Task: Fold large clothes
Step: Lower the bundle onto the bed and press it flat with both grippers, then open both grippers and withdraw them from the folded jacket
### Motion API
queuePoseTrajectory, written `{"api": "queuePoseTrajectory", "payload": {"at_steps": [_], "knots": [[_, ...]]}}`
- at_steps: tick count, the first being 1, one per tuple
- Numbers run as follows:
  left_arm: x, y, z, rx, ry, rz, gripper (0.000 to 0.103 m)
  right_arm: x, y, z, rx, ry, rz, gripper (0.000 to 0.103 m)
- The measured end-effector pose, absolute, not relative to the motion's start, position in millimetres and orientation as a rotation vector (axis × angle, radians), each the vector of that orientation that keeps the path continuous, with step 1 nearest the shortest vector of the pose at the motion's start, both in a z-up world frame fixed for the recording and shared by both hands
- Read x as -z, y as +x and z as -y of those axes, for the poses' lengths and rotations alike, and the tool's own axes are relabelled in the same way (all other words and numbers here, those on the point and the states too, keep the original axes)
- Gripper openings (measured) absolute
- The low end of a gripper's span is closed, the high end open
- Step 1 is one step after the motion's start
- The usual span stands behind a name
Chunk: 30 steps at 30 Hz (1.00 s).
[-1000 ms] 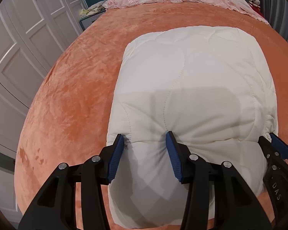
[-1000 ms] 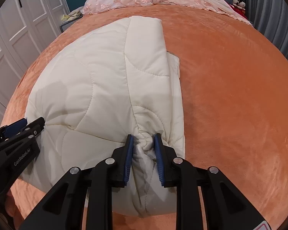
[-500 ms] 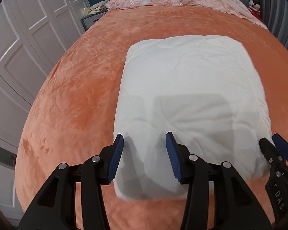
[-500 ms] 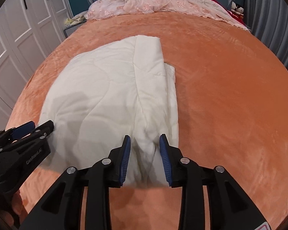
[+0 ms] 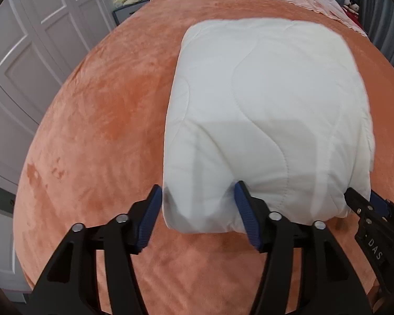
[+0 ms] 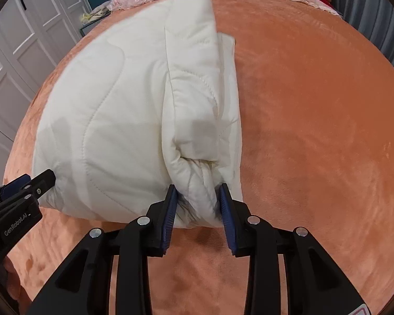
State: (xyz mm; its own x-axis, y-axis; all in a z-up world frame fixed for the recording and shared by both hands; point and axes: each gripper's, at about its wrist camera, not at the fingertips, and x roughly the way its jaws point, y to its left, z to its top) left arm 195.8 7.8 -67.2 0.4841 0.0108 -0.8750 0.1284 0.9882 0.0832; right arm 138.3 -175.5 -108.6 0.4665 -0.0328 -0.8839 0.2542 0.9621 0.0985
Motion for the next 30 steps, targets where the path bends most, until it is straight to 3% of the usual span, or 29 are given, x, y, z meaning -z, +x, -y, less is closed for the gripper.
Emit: {"api": "queuePoseTrajectory", "payload": {"at_steps": [6,11,15,20,30], "knots": [[78,203,-9,0.066,0.128,-1.071,0.064,117,144,173,0.180,0.210,-1.075,0.033],[75,203,-16,0.046,0.112,-1.053,0.077,102,138,162,0.198,0.178,-1.062,0.037],[57,188,-25,0.049,0.087,-1.017,0.081,72,105,151,0.233,0.148,-0.979,0.071],[38,148,-32,0.055,0.080,-0.974,0.090,53,60,138,0.269,0.096,-0.909,0.086],[32,59,-35,0.087,0.094,-0.888,0.095,50,-23,120,0.269,0.100,-0.824,0.086]]}}
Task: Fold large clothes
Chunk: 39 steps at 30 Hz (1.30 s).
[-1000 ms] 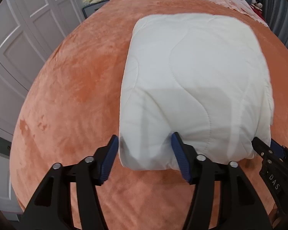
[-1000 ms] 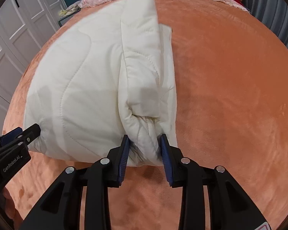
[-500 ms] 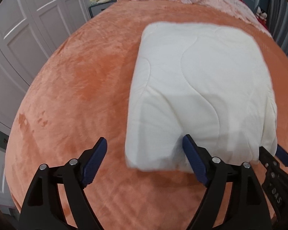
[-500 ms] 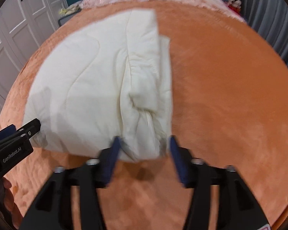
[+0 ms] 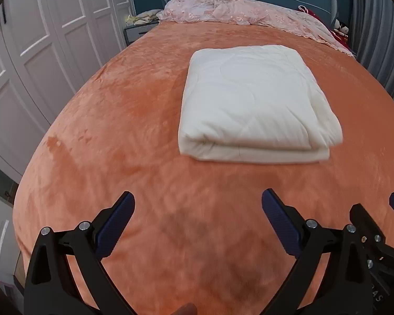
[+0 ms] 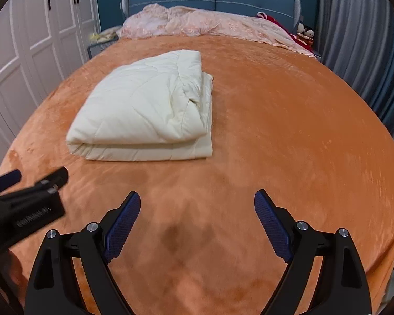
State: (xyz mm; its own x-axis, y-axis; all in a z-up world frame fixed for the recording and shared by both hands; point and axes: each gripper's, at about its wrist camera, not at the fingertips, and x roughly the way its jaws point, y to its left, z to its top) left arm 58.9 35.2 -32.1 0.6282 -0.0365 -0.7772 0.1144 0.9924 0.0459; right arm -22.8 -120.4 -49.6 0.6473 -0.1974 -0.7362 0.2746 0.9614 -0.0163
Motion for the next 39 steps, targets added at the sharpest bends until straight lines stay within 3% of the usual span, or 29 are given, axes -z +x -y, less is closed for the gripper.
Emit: {"api": "queuePoseTrajectory", "payload": {"at_steps": [14,39], "knots": [[40,1,-29,0.067,0.153,-0.825,0.095,56,-72,109,0.273,0.119,-0.786,0.086],[35,-26,-43,0.031,0.147,-0.778,0.095,51,-90,100,0.265,0.129,-0.759,0.086]]}}
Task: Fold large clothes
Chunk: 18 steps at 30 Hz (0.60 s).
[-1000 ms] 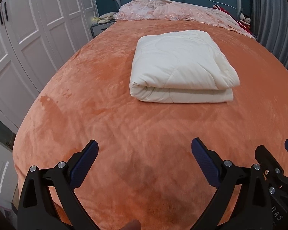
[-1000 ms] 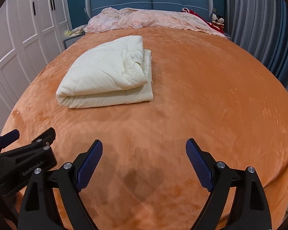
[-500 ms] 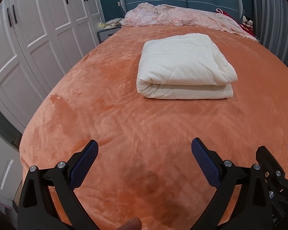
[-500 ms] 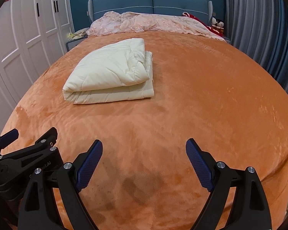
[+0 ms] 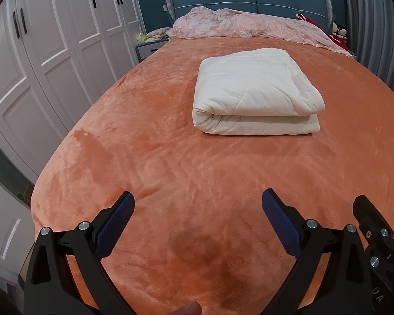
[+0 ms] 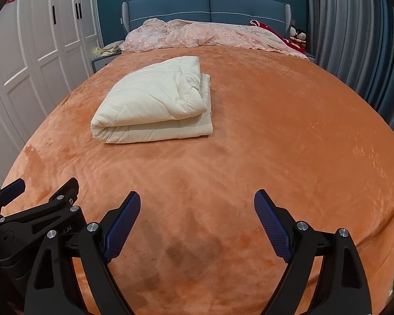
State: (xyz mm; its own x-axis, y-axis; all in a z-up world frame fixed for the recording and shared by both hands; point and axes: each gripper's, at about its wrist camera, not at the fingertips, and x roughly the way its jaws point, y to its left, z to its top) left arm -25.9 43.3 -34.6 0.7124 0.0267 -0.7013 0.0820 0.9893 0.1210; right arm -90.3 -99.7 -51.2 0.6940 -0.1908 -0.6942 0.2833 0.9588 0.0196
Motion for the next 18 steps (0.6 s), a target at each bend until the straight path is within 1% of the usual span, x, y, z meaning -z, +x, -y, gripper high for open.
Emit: {"api": "queuePoseTrajectory", "payload": {"at_steps": [18], "knots": [[33.1,-27.7,-43.8,0.027,0.149,-0.775,0.095,49.3,-93.5,98.9,0.269,0.140,-0.758,0.086]]}}
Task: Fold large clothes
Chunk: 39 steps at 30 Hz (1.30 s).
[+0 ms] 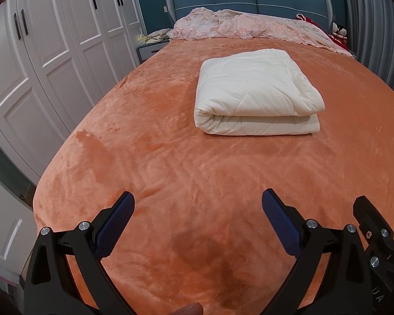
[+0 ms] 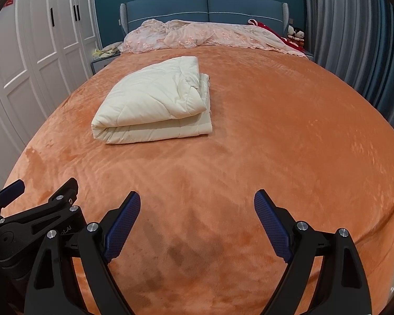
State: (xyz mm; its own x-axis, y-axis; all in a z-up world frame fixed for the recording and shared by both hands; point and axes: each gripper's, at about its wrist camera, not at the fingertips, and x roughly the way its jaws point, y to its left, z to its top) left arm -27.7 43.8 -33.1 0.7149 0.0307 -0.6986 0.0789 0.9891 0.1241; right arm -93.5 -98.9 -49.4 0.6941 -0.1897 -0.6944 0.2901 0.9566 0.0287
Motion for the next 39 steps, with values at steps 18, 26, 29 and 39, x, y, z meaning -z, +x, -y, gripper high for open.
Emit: {"api": "queuePoseTrajectory", "payload": {"at_steps": [18,26,29,39], "knots": [[33,-28,-44,0.025,0.152,-0.767,0.095,49,-94,99,0.266,0.142,-0.757,0.086],[31,-31,-44,0.022,0.166,-0.764,0.095,49,-95,97,0.269,0.146,-0.755,0.086],[32,-29,-44,0.023,0.166,-0.776,0.095,50,-95,96,0.268,0.146,-0.756,0.086],[36,-28,-46,0.009,0.161,-0.774,0.095,50,-95,89,0.271,0.155,-0.759,0.086]]}}
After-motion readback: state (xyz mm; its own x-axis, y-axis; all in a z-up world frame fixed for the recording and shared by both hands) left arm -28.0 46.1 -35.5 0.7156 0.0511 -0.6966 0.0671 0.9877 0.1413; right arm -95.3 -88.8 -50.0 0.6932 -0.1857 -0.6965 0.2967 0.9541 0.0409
